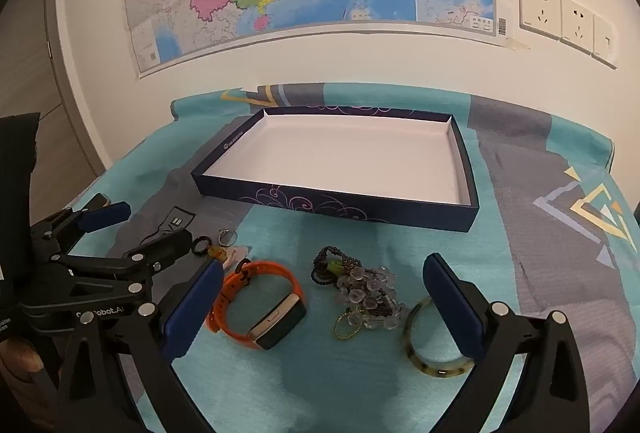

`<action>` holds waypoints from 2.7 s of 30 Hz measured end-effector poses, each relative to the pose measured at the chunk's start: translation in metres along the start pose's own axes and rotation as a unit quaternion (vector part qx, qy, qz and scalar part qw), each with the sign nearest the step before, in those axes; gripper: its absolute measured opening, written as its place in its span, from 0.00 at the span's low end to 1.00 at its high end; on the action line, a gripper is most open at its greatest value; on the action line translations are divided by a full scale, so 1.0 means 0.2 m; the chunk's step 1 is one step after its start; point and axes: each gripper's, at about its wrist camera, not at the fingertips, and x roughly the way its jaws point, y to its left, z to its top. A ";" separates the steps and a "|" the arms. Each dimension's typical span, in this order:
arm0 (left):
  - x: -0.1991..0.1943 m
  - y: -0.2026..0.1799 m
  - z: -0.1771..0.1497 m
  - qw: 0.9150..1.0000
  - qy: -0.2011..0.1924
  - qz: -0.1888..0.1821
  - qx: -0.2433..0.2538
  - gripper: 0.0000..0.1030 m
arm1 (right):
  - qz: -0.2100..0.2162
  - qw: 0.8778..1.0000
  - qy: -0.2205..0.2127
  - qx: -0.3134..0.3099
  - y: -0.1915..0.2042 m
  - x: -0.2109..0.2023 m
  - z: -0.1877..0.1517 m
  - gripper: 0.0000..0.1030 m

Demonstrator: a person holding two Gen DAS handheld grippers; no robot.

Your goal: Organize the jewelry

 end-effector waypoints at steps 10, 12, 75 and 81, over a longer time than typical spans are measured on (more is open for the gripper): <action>0.00 0.01 0.00 1.000 -0.003 0.004 0.001 0.94 | 0.002 1.000 0.001 0.004 -0.02 0.01 0.00 0.94; 0.00 0.00 0.00 1.000 -0.003 0.004 0.001 0.94 | 0.002 1.000 0.002 0.004 -0.02 0.01 0.00 0.94; -0.01 -0.06 -0.04 1.000 -0.004 0.004 0.010 0.94 | 0.013 1.000 0.011 0.021 -0.04 0.01 -0.03 0.94; -0.01 -0.07 -0.05 1.000 -0.003 0.003 0.012 0.94 | 0.014 1.000 0.011 0.022 -0.04 0.02 -0.03 0.94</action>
